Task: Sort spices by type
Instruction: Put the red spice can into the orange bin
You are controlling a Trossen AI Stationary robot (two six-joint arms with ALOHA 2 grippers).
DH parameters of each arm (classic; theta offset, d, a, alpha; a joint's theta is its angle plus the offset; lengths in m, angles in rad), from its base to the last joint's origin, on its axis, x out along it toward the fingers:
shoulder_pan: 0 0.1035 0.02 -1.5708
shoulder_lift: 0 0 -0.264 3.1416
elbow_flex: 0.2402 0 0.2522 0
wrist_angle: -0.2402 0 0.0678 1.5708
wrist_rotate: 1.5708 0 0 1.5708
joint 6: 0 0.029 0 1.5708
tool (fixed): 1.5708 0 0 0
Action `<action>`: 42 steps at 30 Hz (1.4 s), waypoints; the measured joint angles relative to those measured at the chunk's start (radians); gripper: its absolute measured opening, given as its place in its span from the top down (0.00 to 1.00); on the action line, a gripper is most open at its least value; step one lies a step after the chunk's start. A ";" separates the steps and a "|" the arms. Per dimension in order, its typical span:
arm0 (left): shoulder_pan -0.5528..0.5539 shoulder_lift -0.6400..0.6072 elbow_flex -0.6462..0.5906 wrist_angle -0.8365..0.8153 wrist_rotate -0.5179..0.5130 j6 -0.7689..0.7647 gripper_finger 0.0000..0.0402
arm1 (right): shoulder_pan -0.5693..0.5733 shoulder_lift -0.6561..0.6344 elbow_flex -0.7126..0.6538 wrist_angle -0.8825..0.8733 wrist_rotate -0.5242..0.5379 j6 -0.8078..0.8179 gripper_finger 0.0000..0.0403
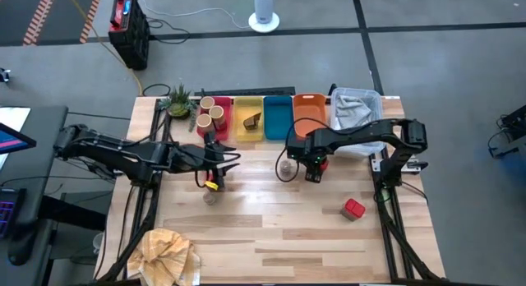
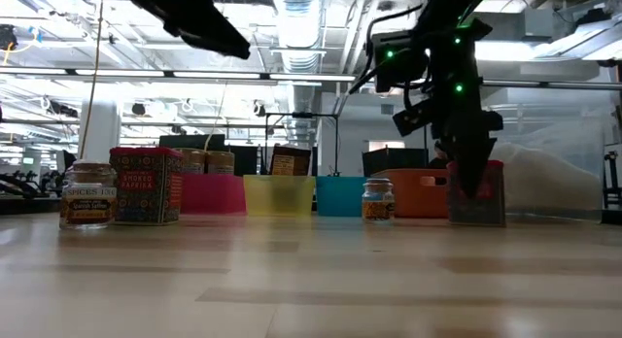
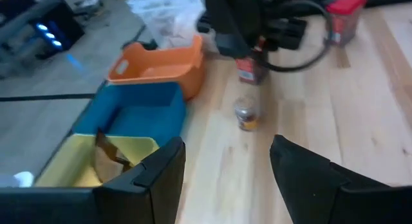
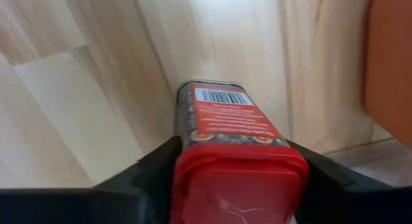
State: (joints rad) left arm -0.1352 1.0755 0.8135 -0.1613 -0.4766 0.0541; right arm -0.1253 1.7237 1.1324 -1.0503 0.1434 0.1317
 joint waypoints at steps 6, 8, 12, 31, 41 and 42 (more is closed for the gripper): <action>0.001 -0.005 0.000 0.028 -0.064 -0.015 0.46 | 0.015 -0.014 0.041 -0.051 0.008 -0.043 0.43; 0.001 -0.005 0.000 0.067 -0.066 -0.001 0.46 | 0.021 -0.038 0.083 -0.067 0.016 -0.075 0.43; 0.001 -0.005 0.000 0.139 -0.067 0.039 0.46 | 0.011 -0.057 0.186 -0.062 0.060 -0.163 0.43; 0.006 0.024 0.001 0.120 -0.066 -0.036 0.46 | -0.403 -0.034 0.329 0.124 0.249 -0.687 0.42; 0.007 0.023 0.001 0.107 -0.077 -0.059 0.46 | -0.482 0.118 0.382 0.102 0.199 -0.791 0.42; 0.010 0.023 0.001 0.106 -0.078 -0.059 0.46 | -0.481 0.139 0.400 0.095 0.199 -0.801 0.42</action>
State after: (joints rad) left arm -0.1256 1.0988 0.8143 -0.0556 -0.5549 -0.0051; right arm -0.6067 1.8625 1.5320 -0.9551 0.3428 -0.6695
